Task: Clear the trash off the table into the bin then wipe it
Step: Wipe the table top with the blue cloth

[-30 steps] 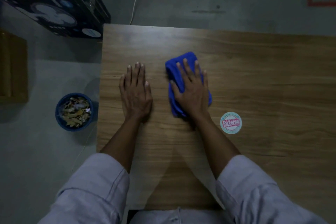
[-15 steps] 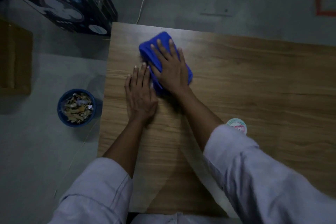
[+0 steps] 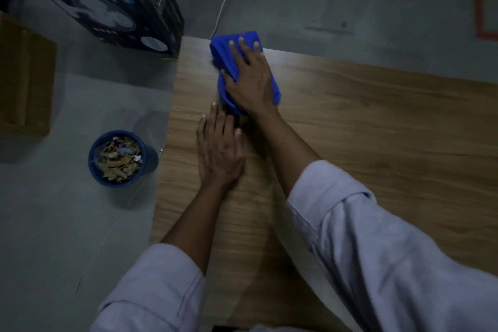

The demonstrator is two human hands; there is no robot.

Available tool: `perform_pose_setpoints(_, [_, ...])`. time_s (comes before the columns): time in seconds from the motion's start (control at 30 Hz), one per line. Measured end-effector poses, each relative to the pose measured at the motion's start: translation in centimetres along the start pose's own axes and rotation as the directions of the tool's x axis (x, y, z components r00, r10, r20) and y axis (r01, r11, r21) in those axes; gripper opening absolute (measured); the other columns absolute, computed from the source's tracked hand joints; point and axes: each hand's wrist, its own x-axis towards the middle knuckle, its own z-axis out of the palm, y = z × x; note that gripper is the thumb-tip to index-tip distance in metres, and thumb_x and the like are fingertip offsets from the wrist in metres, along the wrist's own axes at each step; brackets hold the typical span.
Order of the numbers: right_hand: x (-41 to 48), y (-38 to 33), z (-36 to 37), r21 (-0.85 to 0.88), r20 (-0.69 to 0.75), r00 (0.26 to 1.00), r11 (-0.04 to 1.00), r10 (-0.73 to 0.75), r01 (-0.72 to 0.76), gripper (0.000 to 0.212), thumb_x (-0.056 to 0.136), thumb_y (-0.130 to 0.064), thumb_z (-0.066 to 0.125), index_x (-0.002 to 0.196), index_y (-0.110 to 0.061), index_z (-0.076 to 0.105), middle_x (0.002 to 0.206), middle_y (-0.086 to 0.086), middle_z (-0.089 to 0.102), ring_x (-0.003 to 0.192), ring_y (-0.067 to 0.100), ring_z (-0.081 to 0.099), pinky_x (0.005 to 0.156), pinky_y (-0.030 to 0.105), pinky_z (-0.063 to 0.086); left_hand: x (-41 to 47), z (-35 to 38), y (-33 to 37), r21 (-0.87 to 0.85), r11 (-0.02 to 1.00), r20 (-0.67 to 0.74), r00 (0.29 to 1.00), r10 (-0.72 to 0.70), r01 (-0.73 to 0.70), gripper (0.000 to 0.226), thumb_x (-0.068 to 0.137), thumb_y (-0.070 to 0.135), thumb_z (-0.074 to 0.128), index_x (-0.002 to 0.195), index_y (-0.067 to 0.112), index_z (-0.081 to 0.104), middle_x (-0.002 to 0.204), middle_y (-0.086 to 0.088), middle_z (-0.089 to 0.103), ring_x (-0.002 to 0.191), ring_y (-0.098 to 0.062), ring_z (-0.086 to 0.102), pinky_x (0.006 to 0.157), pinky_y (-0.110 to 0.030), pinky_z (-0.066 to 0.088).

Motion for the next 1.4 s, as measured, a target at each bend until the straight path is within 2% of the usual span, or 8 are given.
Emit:
perform_pose_setpoints(0.17, [-5.7,6.1,-2.0,0.077,-0.002,0.958,0.955,-0.288,0.288,0.063,0.088,-0.03,0.063,0.149,-0.019,0.053,0.157,0.006,0.047,0.151,0.032,0.033,0.121,0.031,0.021,-0.4,-0.7,-0.2,-0.176,0.983,-0.069,0.996,-0.061,0.048,0.047,0.089,0.017,0.047,0.133,0.009,0.061,0.154,-0.011,0.047,0.149,-0.031,0.033,0.119,-0.05,0.027])
perform_pose_setpoints(0.37, [-1.0,8.0,-4.0,0.052,-0.036,0.969,0.967,-0.246,0.248,0.065,0.077,-0.033,0.055,0.141,-0.022,0.062,0.15,0.006,0.055,0.146,0.037,0.042,0.122,0.038,0.024,-0.5,-1.1,0.4,-0.335,0.94,-0.116,0.988,-0.104,0.06,0.023,0.093,0.012,0.048,0.111,0.01,0.062,0.155,-0.011,0.047,0.153,-0.031,0.024,0.126,-0.052,0.012])
perform_pose_setpoints(0.53, [-5.9,4.9,-1.5,0.201,-0.039,0.939,0.918,-0.342,0.343,0.063,0.065,-0.016,0.059,0.126,-0.014,0.074,0.135,0.01,0.066,0.136,0.035,0.053,0.119,0.028,0.025,-1.2,-1.8,0.4,-0.362,0.931,-0.112,0.989,-0.095,0.049,0.048,0.101,0.023,0.05,0.149,0.02,0.044,0.167,-0.009,0.023,0.157,-0.031,0.009,0.125,-0.053,0.011])
perform_pose_setpoints(0.73, [-17.1,3.2,-1.1,0.345,0.056,0.97,0.917,-0.236,0.203,0.055,0.068,-0.014,0.061,0.121,-0.012,0.075,0.136,0.015,0.064,0.133,0.023,0.055,0.112,0.017,0.032,-7.6,-3.0,1.4,-0.492,0.87,0.081,0.997,0.004,0.036,0.043,0.101,0.025,0.049,0.142,0.013,0.058,0.15,-0.009,0.053,0.147,-0.027,0.038,0.124,-0.046,0.025])
perform_pose_setpoints(0.83, [-20.3,2.7,-3.4,0.368,0.257,0.953,0.928,-0.162,0.059,0.052,0.064,-0.023,0.058,0.111,-0.021,0.081,0.126,0.007,0.072,0.115,0.015,0.068,0.104,0.025,0.049,-10.9,-6.2,1.7,-0.661,0.712,0.089,0.967,-0.24,0.238,0.047,0.093,0.024,0.049,0.133,0.007,0.065,0.134,-0.005,0.066,0.123,-0.022,0.062,0.103,-0.043,0.051])
perform_pose_setpoints(0.93, [-20.4,4.0,-6.1,0.546,0.108,0.991,0.829,0.072,-0.12,0.038,0.068,-0.031,0.057,0.095,-0.019,0.079,0.089,0.003,0.077,0.083,0.004,0.065,0.078,0.032,0.053,-13.0,-8.2,0.2,-0.749,0.562,0.116,0.904,-0.412,0.352,0.057,0.086,0.018,0.045,0.14,0.006,0.06,0.139,-0.009,0.063,0.123,-0.009,0.061,0.101,-0.029,0.05])
perform_pose_setpoints(1.1, [-18.0,4.6,-5.0,0.353,0.105,0.992,0.931,0.062,-0.096,0.058,0.077,-0.022,0.06,0.134,-0.02,0.067,0.153,0.008,0.051,0.15,0.035,0.034,0.123,0.038,0.021,-15.9,-8.5,-2.5,-0.656,0.678,0.172,0.94,-0.294,0.331,0.061,0.086,0.019,0.046,0.146,0.012,0.053,0.152,-0.006,0.05,0.145,-0.02,0.042,0.117,-0.039,0.038])
perform_pose_setpoints(1.4, [-27.1,-0.4,2.4,0.358,0.208,0.924,0.904,-0.32,0.233,0.066,0.062,-0.015,0.055,0.126,-0.011,0.072,0.148,0.012,0.056,0.147,0.043,0.037,0.123,0.049,0.024,-17.6,-8.7,-2.5,-0.528,0.76,0.303,0.92,-0.247,0.378,0.074,0.086,0.043,0.042,0.152,0.009,0.042,0.159,-0.015,0.039,0.149,-0.027,0.034,0.122,-0.042,0.027])
